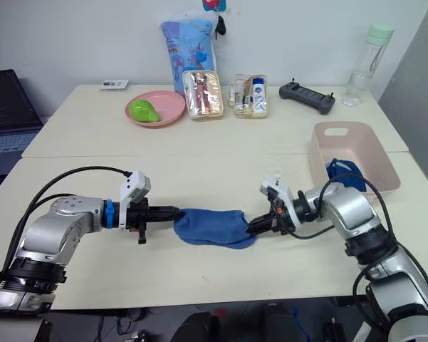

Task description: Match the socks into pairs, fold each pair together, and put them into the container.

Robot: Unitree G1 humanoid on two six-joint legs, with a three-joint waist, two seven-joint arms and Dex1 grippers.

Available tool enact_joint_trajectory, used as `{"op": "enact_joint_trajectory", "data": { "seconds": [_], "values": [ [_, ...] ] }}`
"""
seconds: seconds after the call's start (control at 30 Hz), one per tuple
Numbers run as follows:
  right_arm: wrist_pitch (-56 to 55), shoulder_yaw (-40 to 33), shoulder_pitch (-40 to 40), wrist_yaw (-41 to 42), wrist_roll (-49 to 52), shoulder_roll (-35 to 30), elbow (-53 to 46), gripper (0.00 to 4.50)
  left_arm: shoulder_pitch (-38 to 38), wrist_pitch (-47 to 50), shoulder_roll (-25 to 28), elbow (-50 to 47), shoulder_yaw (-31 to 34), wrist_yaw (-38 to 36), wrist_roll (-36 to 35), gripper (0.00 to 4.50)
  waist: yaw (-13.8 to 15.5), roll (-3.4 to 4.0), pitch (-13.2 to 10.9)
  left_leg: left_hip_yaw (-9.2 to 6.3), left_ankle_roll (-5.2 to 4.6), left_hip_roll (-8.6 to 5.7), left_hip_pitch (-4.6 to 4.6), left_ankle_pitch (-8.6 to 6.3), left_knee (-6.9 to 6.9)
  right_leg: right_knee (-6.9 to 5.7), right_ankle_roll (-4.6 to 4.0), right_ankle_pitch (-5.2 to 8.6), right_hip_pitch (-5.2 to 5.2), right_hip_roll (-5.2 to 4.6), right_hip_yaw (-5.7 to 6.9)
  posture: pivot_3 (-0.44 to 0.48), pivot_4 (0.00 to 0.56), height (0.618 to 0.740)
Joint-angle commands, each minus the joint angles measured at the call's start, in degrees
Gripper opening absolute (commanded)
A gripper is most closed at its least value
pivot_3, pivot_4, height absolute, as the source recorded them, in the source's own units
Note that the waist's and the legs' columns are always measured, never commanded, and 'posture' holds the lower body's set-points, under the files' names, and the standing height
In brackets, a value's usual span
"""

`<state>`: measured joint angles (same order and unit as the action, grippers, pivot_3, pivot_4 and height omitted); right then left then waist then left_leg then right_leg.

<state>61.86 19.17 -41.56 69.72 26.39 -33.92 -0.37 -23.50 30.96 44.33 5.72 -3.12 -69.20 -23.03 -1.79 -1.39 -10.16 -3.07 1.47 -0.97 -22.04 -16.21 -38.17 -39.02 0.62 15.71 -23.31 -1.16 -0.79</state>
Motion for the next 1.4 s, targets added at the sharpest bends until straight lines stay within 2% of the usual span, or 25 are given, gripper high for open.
{"op": "enact_joint_trajectory", "data": {
  "seconds": [0.03,0.17,0.3,0.57,1.17,1.2,1.27,1.4],
  "values": [
    [3.8,-1.8,-2.3,0.9,3.2,-0.9,-0.4,0.08,0.9,0.3,-0.1,-2.8,1.6,0.3,-1.3,0.0,0.1,0.0,0.0,-0.01,0.0,0.0,0.0,0.0,0.0,0.0,0.0,0.0,0.0,0.0,0.01,0.0,0.15,0.74],
    [5.4,-1.2,-3.4,2.0,4.6,-2.4,-0.2,0.08,0.9,1.5,-0.2,-3.7,2.0,0.7,-2.2,0.0,0.1,0.0,0.0,0.0,0.0,0.0,-0.01,0.0,0.0,0.01,0.0,0.0,0.0,-0.01,0.0,0.0,0.15,0.74],
    [2.3,1.6,-2.3,1.0,2.4,-1.8,1.0,0.08,1.0,0.6,-0.9,-3.1,1.5,1.7,-1.6,0.0,0.1,0.0,0.0,0.0,0.0,0.0,-0.01,0.0,0.0,0.02,0.0,0.0,0.01,-0.01,0.0,0.0,0.15,0.74],
    [-0.9,2.1,-2.9,-0.4,0.0,-0.2,6.9,0.08,1.4,-0.4,-1.7,-1.5,0.0,2.7,0.3,0.0,0.1,0.0,0.0,0.01,0.0,0.0,-0.01,0.0,-0.01,0.01,0.0,0.0,0.0,-0.01,0.0,0.0,0.15,0.74],
    [-6.8,3.4,-2.4,2.1,-3.6,-1.2,9.5,0.08,1.5,-2.8,-2.1,-0.5,-0.6,1.7,2.3,0.0,0.1,0.0,0.0,0.01,0.0,0.0,-0.01,0.0,0.0,0.01,0.0,0.0,0.0,-0.01,0.0,0.0,0.15,0.74],
    [-7.1,3.2,-2.4,2.5,-3.7,-1.5,9.4,0.5,1.5,-2.8,-2.2,-0.4,-0.3,1.9,2.1,0.2,0.1,0.0,0.0,0.01,0.0,0.0,-0.01,0.0,0.0,0.0,0.0,0.0,0.0,-0.01,0.0,0.0,0.15,0.74],
    [-7.7,2.6,-2.6,2.6,-3.9,-1.8,9.6,0.97,1.5,-2.8,-2.2,-0.5,0.1,2.0,1.8,0.61,0.1,0.0,0.0,0.01,0.0,0.0,-0.01,0.0,0.0,0.01,0.0,0.0,0.0,-0.01,0.0,0.0,0.15,0.74],
    [-8.2,-0.9,-3.2,3.2,-2.4,-4.4,7.5,2.37,2.2,-2.4,-0.3,-1.6,3.3,1.9,0.0,1.93,0.1,0.0,0.0,0.01,0.0,0.0,-0.01,0.0,0.0,0.01,0.0,0.0,0.0,-0.01,0.0,0.0,0.15,0.74]
  ]
}}
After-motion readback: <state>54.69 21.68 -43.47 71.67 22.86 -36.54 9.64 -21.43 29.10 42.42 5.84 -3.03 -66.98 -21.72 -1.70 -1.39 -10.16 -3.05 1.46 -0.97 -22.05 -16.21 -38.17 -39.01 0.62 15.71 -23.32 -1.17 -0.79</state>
